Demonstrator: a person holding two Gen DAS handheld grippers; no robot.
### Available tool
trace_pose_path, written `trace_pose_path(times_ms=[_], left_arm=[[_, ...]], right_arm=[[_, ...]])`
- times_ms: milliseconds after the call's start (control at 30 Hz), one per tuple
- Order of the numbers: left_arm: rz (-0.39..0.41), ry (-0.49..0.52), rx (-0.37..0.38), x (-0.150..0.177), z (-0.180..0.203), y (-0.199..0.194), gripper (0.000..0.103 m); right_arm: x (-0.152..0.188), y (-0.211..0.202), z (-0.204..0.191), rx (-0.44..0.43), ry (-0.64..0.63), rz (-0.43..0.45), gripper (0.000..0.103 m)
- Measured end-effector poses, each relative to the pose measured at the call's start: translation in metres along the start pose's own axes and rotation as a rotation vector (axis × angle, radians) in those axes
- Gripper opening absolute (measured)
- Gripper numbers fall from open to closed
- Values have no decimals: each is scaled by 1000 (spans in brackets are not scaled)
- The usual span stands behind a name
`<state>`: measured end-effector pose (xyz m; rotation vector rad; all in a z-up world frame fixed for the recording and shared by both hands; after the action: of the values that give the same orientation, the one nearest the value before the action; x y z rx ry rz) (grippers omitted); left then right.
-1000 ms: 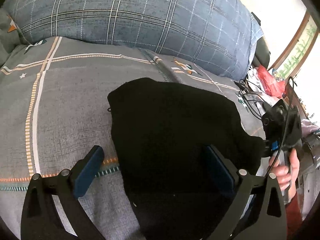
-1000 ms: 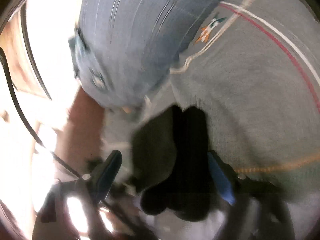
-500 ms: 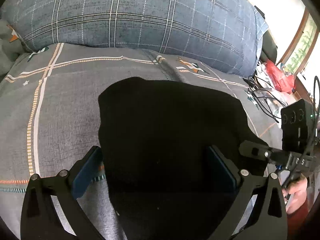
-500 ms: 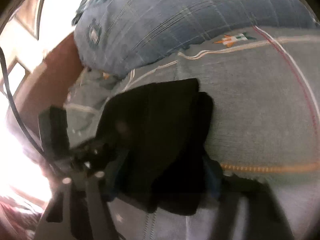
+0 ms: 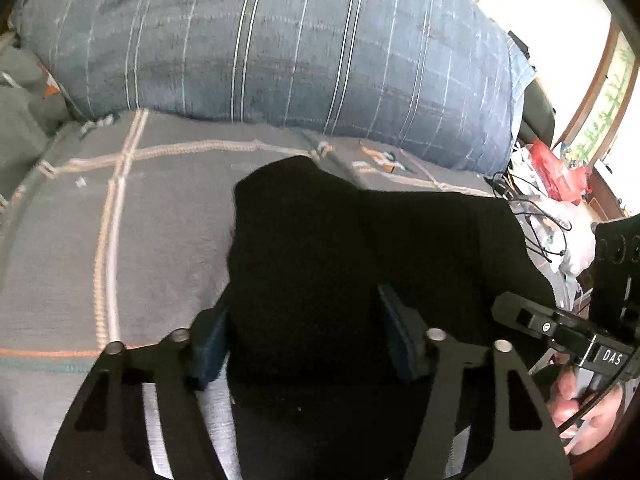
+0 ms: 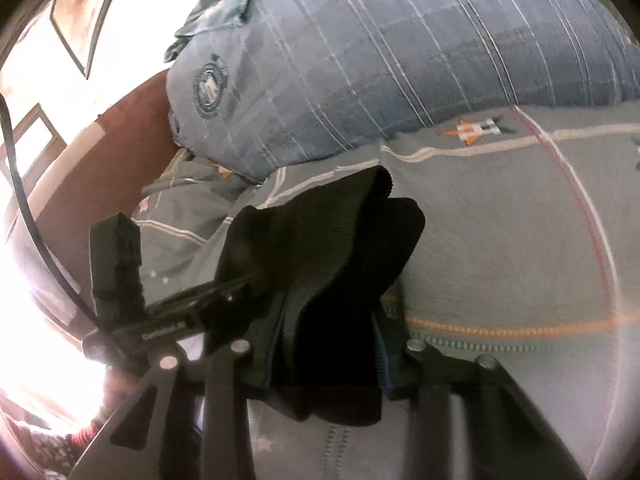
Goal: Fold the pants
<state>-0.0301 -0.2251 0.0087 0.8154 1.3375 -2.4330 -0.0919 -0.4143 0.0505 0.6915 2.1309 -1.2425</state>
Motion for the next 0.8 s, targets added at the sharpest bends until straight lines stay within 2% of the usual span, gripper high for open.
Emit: trace_pose_path(times_ms=[167,267,433,567,700,767,800], left_arm=[[72,0,-21,-19,-6,-23,63],[97,-20,-25,-34,-18,-34,63],[126,-15,-74,-62,-35,-40,63],[121,-34,-120,-79,-57,-29,63],[79,-90,-163,-87,-88,-4,63],[65,-111,-212,-85,-107,11,63],[47,-120,-245,-83,-119,21,64]], right_arm=[[-23,-2,-20,-33,-28,43,36],[-37,3,-34,-56,-52,57,36],[-60,23,-49,-89,-77,69,36],[-76,53,-46,-118,-64,59,36],[-80,98,-37,-118,-50,-5,36],[-77,121,-28,-78,-55,-41,39],[-73,135,-21,-16,-73,-72,40]])
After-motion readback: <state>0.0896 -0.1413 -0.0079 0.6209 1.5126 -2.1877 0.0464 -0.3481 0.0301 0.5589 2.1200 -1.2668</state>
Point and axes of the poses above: each gripper's, at about its wrist camera, not at the fingertips, and y roughly the way its jaws point, z to its right, x to its underside, the point moved 7 cm from there along y, roughly the way its jaws point, and after that the axes turned 11 degrees about -y, right-handed, at the moved point
